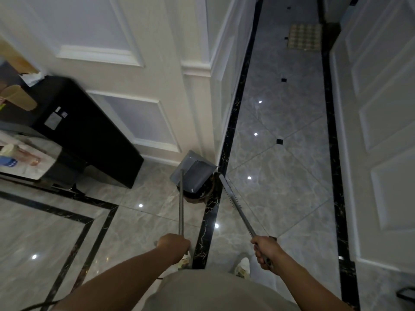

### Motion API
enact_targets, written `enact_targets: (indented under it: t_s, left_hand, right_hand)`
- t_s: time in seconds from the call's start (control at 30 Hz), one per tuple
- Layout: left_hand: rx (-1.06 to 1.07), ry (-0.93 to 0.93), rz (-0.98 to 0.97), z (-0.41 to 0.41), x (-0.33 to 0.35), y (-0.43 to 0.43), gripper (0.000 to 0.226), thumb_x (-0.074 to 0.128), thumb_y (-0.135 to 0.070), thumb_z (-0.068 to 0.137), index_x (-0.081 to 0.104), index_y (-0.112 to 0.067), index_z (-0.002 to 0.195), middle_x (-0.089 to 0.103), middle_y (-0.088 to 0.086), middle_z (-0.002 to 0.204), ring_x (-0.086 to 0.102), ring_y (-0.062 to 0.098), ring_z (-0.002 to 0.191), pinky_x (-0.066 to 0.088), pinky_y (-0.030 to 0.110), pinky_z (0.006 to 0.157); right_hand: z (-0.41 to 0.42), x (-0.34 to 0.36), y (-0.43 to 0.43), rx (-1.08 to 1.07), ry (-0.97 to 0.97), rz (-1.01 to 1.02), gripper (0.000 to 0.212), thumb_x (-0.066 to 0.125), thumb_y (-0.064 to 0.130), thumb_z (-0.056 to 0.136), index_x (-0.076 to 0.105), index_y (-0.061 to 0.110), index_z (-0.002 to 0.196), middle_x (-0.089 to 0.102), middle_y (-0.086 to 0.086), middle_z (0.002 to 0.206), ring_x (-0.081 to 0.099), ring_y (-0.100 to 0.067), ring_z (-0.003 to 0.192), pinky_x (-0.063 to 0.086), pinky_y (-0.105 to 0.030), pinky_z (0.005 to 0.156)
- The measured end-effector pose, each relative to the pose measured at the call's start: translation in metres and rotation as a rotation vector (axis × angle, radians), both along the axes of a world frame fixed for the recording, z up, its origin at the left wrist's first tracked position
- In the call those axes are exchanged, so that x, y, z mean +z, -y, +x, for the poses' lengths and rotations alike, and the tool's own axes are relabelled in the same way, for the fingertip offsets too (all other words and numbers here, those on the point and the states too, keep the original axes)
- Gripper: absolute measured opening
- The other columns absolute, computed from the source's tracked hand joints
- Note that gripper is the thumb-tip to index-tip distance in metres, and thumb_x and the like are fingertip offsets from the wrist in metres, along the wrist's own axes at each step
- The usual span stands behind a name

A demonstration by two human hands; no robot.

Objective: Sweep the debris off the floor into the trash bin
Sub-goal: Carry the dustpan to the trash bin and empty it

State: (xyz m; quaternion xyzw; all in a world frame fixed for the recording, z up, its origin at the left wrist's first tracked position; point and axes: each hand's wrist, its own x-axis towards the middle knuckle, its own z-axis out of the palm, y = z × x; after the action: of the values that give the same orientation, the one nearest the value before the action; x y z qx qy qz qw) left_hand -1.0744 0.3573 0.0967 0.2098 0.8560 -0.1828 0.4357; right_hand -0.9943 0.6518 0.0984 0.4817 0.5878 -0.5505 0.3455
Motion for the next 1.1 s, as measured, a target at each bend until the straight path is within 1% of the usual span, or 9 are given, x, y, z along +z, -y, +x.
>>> enact_targets:
  t_s: [0.2,0.3,0.37,0.57,0.7,0.77,0.9,1.03,1.1]
  left_hand:
    - [-0.045,-0.032,0.006,0.023,-0.008,-0.004,0.036,0.053,-0.017,0.105,0.061,-0.016,0.141,0.063,0.010,0.140,0.061,0.031,0.127,0.050,0.043,0.098]
    - [-0.048,0.052,0.027,0.030,-0.018,-0.003,0.042,0.055,-0.013,0.104,0.055,-0.012,0.146,0.060,0.012,0.144,0.061,0.032,0.129,0.052,0.045,0.101]
    - [-0.024,0.105,0.031,0.027,-0.021,-0.004,0.043,0.058,-0.013,0.101,0.058,-0.011,0.144,0.062,0.013,0.141,0.064,0.033,0.125,0.055,0.046,0.100]
    - [-0.005,0.071,0.027,0.014,-0.012,-0.007,0.040,0.059,-0.009,0.100,0.063,-0.018,0.139,0.062,0.009,0.141,0.064,0.030,0.125,0.055,0.043,0.100]
    - [-0.051,0.036,0.019,0.012,0.004,-0.006,0.034,0.052,-0.016,0.105,0.060,-0.018,0.138,0.064,0.012,0.136,0.065,0.032,0.122,0.055,0.043,0.099]
    - [-0.071,0.014,0.046,0.004,0.017,-0.006,0.033,0.049,-0.023,0.106,0.059,-0.019,0.137,0.064,0.012,0.136,0.065,0.032,0.120,0.053,0.044,0.097]
    - [-0.077,-0.104,0.127,-0.021,0.056,-0.001,0.035,0.047,-0.038,0.106,0.060,-0.018,0.131,0.068,0.013,0.125,0.067,0.033,0.113,0.052,0.042,0.092]
    - [-0.009,-0.210,0.206,-0.037,0.086,0.011,0.030,0.049,-0.044,0.104,0.062,-0.020,0.117,0.070,0.008,0.110,0.068,0.028,0.104,0.048,0.037,0.080]
    - [0.036,-0.251,0.239,-0.037,0.100,0.018,0.028,0.051,-0.045,0.103,0.062,-0.021,0.112,0.065,0.003,0.100,0.067,0.026,0.100,0.045,0.035,0.076]
  right_hand:
    - [0.003,-0.004,0.001,0.011,0.006,-0.016,0.045,0.052,0.019,0.099,0.043,0.016,0.055,0.039,-0.006,0.048,0.031,-0.016,0.036,0.022,-0.022,0.045]
    - [0.009,-0.004,-0.002,0.017,0.024,-0.008,0.042,0.051,0.020,0.098,0.045,0.015,0.057,0.041,-0.007,0.049,0.033,-0.017,0.036,0.024,-0.021,0.043]
    - [0.013,-0.004,-0.004,0.005,0.031,-0.009,0.041,0.052,0.020,0.098,0.045,0.015,0.058,0.042,-0.006,0.049,0.034,-0.017,0.036,0.024,-0.020,0.043]
    - [0.021,-0.005,-0.006,-0.018,0.024,-0.011,0.037,0.052,0.018,0.097,0.043,0.016,0.061,0.042,-0.006,0.048,0.032,-0.016,0.035,0.022,-0.021,0.045]
    - [0.021,-0.004,-0.013,-0.006,0.007,-0.024,0.049,0.051,0.020,0.098,0.045,0.014,0.050,0.041,-0.008,0.048,0.032,-0.017,0.036,0.022,-0.021,0.043]
    - [0.018,-0.001,-0.015,-0.003,0.000,-0.029,0.049,0.051,0.018,0.098,0.046,0.013,0.049,0.041,-0.009,0.048,0.032,-0.017,0.036,0.021,-0.021,0.044]
    - [0.013,0.006,-0.018,0.002,-0.016,-0.040,0.037,0.051,0.013,0.099,0.050,0.010,0.062,0.043,-0.007,0.048,0.034,-0.016,0.034,0.023,-0.018,0.041]
    - [0.004,0.011,-0.014,0.002,-0.048,-0.054,0.037,0.051,0.014,0.100,0.053,0.010,0.063,0.047,-0.007,0.049,0.037,-0.016,0.036,0.027,-0.018,0.039]
    - [0.000,0.016,-0.012,0.008,-0.073,-0.052,0.036,0.051,0.014,0.099,0.053,0.011,0.063,0.047,-0.006,0.050,0.037,-0.015,0.037,0.027,-0.018,0.040]
